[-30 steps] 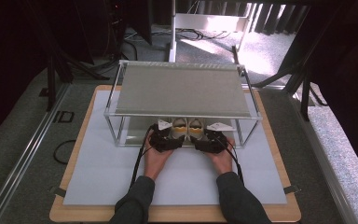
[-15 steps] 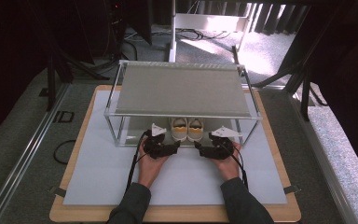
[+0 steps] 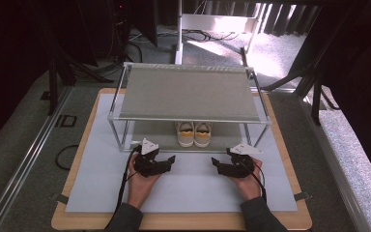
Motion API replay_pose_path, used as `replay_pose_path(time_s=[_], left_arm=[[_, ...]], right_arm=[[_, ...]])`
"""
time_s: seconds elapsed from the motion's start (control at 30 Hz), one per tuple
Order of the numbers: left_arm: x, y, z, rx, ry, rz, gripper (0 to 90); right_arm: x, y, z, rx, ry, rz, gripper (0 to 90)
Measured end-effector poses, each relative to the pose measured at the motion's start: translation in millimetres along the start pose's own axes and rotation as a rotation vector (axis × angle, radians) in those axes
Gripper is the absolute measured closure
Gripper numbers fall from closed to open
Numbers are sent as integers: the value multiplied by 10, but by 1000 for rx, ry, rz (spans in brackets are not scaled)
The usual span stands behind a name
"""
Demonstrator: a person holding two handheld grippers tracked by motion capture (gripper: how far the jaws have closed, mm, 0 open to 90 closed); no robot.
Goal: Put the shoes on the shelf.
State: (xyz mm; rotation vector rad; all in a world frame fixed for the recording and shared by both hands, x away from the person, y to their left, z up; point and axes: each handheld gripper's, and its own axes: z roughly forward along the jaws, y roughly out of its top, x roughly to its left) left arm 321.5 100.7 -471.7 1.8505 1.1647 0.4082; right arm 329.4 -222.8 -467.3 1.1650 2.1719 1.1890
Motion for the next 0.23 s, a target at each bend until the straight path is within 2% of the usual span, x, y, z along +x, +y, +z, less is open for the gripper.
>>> replay_pose_path(time_s=[0.23], left_arm=[[20, -148, -107, 23, 15, 27, 258]], right_arm=[[-59, -117, -91, 7, -7, 18, 258]])
